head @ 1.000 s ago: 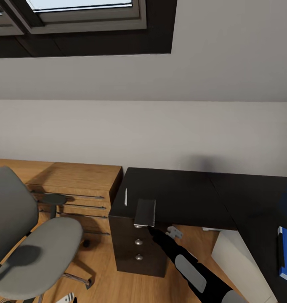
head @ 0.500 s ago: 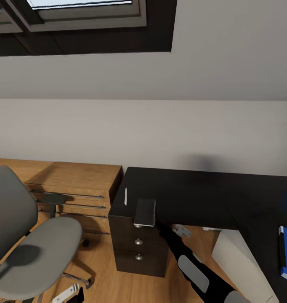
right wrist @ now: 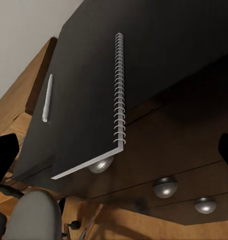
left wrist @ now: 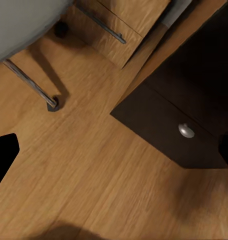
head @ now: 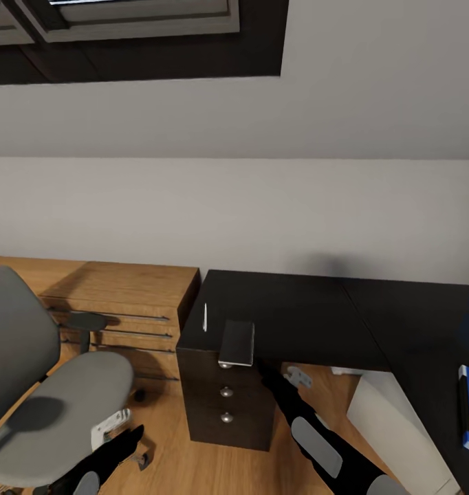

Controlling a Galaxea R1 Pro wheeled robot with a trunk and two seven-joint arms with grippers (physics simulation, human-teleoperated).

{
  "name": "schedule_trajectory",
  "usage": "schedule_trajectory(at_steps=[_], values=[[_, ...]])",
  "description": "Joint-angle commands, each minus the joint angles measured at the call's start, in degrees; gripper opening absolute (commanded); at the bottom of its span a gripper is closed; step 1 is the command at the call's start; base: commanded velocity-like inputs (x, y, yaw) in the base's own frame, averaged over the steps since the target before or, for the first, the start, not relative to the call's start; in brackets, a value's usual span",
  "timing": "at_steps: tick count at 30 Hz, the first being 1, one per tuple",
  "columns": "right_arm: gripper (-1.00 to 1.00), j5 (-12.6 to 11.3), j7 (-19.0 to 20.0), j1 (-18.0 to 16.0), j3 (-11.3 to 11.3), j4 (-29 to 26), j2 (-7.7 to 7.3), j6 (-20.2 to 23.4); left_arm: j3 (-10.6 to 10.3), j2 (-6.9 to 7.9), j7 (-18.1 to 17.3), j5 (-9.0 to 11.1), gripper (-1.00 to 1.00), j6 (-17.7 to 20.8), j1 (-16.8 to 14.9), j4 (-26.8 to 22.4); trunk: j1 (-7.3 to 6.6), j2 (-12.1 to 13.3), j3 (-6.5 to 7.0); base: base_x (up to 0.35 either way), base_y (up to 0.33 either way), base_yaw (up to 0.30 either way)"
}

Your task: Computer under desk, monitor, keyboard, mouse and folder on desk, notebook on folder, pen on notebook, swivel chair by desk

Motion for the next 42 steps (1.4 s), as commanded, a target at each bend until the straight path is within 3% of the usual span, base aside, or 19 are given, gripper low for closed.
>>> schedule_trajectory(at_steps=[1,2,6,18,25,42], values=[[1.0,-0.6,-0.15,-0.09,0.44,-0.05,-0.06,-0.48,0.58,0.03,0.52,0.72,1.0,1.72,-0.03,-1.63,0.23,-0.46,-0.25,0.0,0.0,0.0],[1.0,-0.61,-0.15,-0.09,0.45,-0.05,-0.04,-0.48,1.43,-0.02,0.34,1.88,1.0,3.71,0.01,-2.98,0.23,-0.46,-0.25,0.0,0.0,0.0],[1.0,-0.61,-0.1,-0.09,0.47,-0.05,-0.04,-0.48,1.68,0.01,-0.22,2.6,1.0,4.31,0.04,-0.47,0.45,-0.86,-0.43,0.0,0.0,0.0],[1.0,-0.65,-0.07,-0.09,0.65,-0.05,0.27,-0.45,1.85,0.11,-4.1,2.47,1.0,4.0,0.06,3.74,3.08,-5.67,-2.58,0.0,0.0,0.0],[1.0,-0.69,0.01,-0.09,0.78,-0.05,0.55,-0.29,1.86,0.12,-4.31,2.43,1.0,3.84,0.06,4.59,3.08,-5.67,-2.58,0.0,0.0,0.0],[1.0,-0.53,0.11,-0.09,0.83,2.31,3.63,-0.21,1.95,0.2,-4.37,2.15,1.0,3.8,0.05,6.8,3.08,-5.67,-2.58,0.059,0.013,0.0]])
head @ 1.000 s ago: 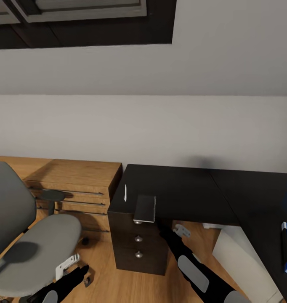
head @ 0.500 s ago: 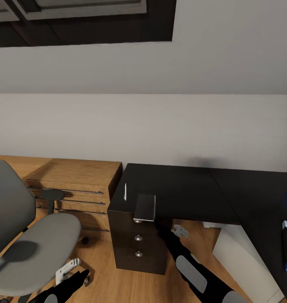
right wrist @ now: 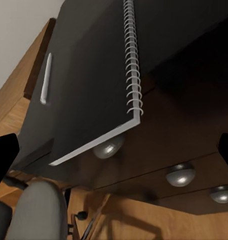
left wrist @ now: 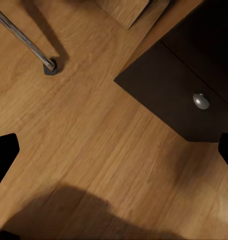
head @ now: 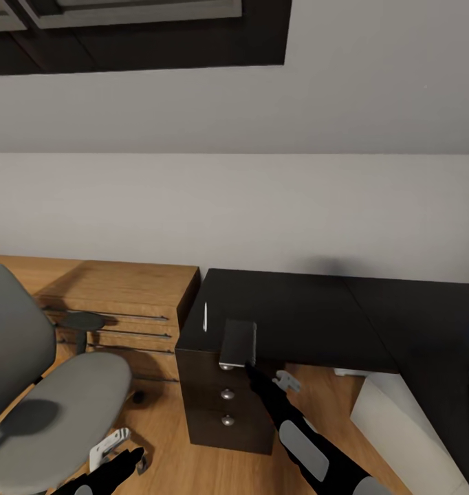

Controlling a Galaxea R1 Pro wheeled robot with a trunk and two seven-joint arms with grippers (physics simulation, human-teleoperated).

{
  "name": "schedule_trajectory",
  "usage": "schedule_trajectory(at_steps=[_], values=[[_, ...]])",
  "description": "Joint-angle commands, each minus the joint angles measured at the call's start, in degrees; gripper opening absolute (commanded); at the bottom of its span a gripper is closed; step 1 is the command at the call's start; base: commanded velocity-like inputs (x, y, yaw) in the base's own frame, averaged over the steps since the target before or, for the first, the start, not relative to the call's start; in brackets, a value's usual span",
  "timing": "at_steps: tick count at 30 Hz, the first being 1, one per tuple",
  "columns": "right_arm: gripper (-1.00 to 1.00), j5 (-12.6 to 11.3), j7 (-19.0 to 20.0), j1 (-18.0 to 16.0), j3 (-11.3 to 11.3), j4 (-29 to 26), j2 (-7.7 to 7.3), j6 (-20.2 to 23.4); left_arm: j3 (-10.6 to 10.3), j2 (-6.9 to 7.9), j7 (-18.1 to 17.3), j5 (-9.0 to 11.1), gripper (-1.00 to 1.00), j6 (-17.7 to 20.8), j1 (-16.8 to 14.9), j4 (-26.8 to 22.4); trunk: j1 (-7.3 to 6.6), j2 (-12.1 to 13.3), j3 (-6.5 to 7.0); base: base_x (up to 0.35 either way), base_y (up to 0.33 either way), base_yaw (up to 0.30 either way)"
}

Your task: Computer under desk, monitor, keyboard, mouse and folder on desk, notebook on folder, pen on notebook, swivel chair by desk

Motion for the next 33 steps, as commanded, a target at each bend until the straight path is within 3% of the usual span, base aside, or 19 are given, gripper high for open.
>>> schedule_trajectory(at_steps=[1,14,33], values=[[1.0,-0.58,-0.12,-0.08,0.35,0.01,-0.01,-0.45,-0.01,0.01,0.44,0.54,1.0,0.21,-0.02,-0.07,0.01,-0.03,-0.06,0.11,0.023,0.0],[1.0,-0.57,-0.12,-0.08,0.21,0.08,0.01,-0.46,0.02,0.1,0.45,-0.03,1.0,0.21,-0.03,1.18,0.01,-0.03,-0.06,0.139,0.002,0.0],[1.0,-0.99,-0.38,-0.08,0.09,0.22,0.05,0.48,-0.09,0.1,0.49,0.0,1.0,0.21,-0.04,1.36,0.01,-0.03,-0.06,0.013,0.0,0.0]])
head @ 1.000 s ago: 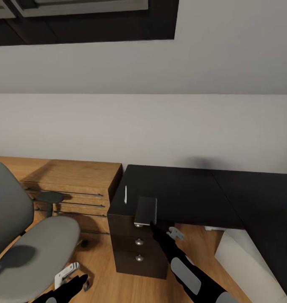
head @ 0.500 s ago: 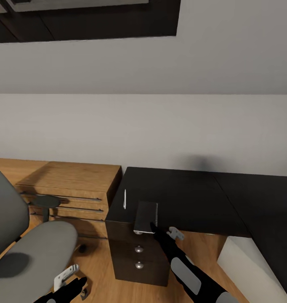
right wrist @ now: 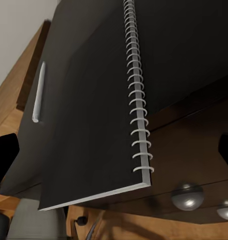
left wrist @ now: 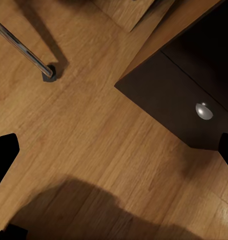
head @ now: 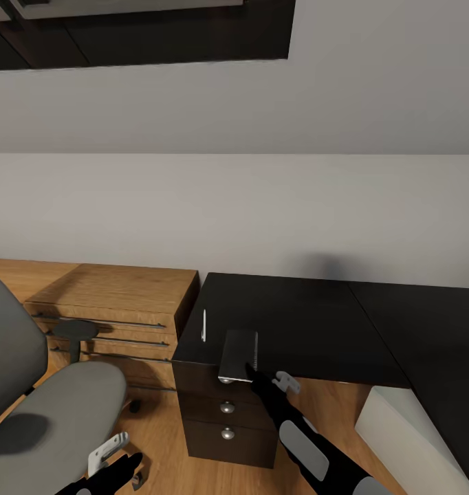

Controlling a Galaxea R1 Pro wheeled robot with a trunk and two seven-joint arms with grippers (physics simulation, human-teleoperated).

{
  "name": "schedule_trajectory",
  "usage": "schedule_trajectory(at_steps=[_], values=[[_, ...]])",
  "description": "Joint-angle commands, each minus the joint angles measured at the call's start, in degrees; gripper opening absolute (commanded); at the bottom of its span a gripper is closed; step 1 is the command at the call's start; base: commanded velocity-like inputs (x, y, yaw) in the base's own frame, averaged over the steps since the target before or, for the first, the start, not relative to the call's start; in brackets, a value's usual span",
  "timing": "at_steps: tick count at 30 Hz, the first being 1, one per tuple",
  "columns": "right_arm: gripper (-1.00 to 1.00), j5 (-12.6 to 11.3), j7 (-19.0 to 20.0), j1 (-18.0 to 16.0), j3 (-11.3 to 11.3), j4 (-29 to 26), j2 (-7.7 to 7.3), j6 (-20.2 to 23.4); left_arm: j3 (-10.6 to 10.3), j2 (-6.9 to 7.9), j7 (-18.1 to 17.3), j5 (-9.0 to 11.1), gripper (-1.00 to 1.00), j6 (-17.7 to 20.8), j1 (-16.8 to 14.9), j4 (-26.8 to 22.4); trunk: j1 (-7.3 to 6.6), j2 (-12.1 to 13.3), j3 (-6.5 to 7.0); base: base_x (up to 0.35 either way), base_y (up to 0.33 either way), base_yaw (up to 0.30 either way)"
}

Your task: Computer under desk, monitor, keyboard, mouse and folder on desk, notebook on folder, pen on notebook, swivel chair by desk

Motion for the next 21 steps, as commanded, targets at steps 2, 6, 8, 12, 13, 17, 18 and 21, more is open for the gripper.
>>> schedule_trajectory(at_steps=[2,6,8,12,13,17,18,21], values=[[1.0,-0.6,-0.15,-0.08,0.4,0.0,-0.02,-0.04,0.03,0.01,0.45,0.62,1.0,0.25,-0.01,-0.1,0.0,-0.04,-0.06,0.0,0.0,0.0],[1.0,-0.61,-0.15,-0.08,0.42,0.02,0.0,0.44,0.14,0.01,0.45,0.65,1.0,0.28,0.0,-0.12,0.0,-0.04,-0.06,0.0,0.0,0.0],[1.0,-0.61,-0.15,-0.08,0.43,0.02,0.0,0.58,0.21,0.01,0.42,0.69,1.0,0.28,-0.01,-0.15,0.0,-0.04,-0.06,0.0,0.0,0.0],[1.0,-0.61,-0.15,-0.08,0.47,0.02,0.03,0.69,0.4,0.01,0.4,0.72,1.0,0.23,-0.01,-0.18,0.88,-1.64,-0.78,0.0,0.0,0.0],[1.0,-0.61,-0.15,-0.08,0.48,0.02,0.04,0.7,0.4,0.01,0.4,0.7,1.0,0.23,0.0,-0.18,1.1,-2.04,-0.96,0.0,0.0,0.0],[1.0,-0.62,-0.15,-0.08,0.51,0.02,0.06,0.71,0.43,0.01,0.4,0.67,1.0,0.22,0.0,-0.19,1.98,-3.65,-1.68,0.0,0.0,0.0],[1.0,-0.62,-0.15,-0.08,0.51,0.02,0.06,0.72,0.43,0.01,0.4,0.66,1.0,0.22,0.0,-0.19,1.98,-3.65,-1.68,0.0,0.0,0.0],[1.0,-0.62,-0.14,-0.08,0.57,0.0,0.09,0.72,0.42,0.01,0.47,0.64,1.0,0.22,-0.01,-0.19,1.98,-3.65,-1.68,0.0,0.0,0.0]])
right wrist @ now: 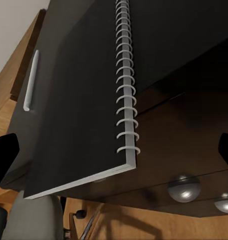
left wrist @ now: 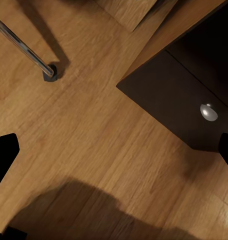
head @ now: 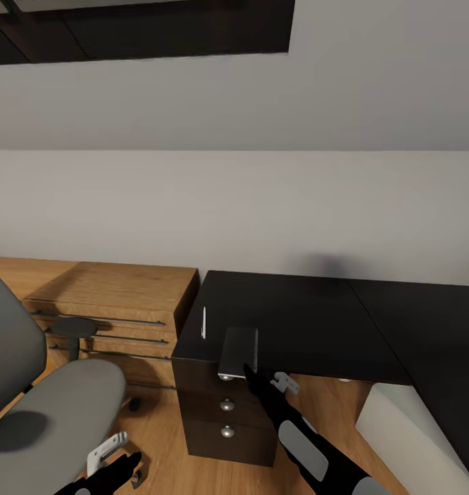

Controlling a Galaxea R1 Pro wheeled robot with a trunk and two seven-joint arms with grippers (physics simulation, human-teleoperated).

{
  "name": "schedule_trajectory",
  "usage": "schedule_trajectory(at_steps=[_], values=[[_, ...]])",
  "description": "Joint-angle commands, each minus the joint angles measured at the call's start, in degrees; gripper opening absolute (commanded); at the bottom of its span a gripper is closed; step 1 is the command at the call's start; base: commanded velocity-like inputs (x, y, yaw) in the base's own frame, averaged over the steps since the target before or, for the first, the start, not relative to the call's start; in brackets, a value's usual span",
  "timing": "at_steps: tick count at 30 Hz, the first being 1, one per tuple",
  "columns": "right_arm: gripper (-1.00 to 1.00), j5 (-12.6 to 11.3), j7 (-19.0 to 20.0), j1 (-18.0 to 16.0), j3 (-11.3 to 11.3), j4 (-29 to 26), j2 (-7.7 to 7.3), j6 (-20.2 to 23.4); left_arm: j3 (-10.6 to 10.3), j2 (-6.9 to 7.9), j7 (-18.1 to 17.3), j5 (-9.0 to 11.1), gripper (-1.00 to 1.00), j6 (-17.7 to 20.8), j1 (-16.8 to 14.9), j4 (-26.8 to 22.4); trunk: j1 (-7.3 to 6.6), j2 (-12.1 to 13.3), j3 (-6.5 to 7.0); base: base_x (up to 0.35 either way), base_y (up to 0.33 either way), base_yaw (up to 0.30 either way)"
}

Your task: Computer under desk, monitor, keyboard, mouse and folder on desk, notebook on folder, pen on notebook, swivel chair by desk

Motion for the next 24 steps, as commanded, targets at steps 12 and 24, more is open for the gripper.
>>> schedule_trajectory(at_steps=[12,24], values=[[1.0,-0.56,-0.01,-0.08,0.32,-0.02,0.46,-0.49,0.04,0.01,0.49,0.6,1.0,0.23,0.0,-0.1,0.66,-1.24,-0.6,0.0,0.0,0.0],[1.0,-0.43,0.0,-0.08,0.36,-0.08,0.59,-0.55,0.08,0.01,0.55,0.68,1.0,0.23,0.0,-0.03,0.66,-1.24,-0.6,0.0,0.0,0.0]])
